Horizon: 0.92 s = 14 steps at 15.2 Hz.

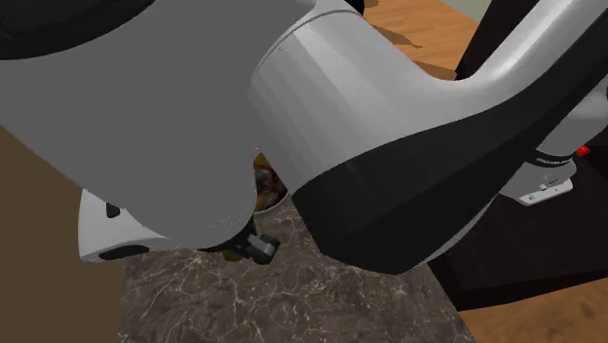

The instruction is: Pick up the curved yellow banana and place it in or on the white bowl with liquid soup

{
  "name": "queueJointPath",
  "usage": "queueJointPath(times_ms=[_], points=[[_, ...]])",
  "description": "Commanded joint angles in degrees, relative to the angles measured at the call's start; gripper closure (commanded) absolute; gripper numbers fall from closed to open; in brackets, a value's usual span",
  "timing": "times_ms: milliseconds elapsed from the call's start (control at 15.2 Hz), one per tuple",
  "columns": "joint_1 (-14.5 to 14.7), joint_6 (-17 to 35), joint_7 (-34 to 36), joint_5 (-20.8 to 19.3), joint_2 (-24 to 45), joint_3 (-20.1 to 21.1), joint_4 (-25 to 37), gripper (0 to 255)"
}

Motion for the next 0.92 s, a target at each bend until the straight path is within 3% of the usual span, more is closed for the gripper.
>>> queueJointPath(times_ms=[0,792,858], points=[[-2.00,1.34,-2.38,0.34,-1.14,-0.50,-1.96,255],[-13.24,6.11,-17.25,2.61,-3.17,-3.98,-5.85,255],[-13.22,6.71,-17.07,2.46,-2.78,-4.04,-6.07,255]])
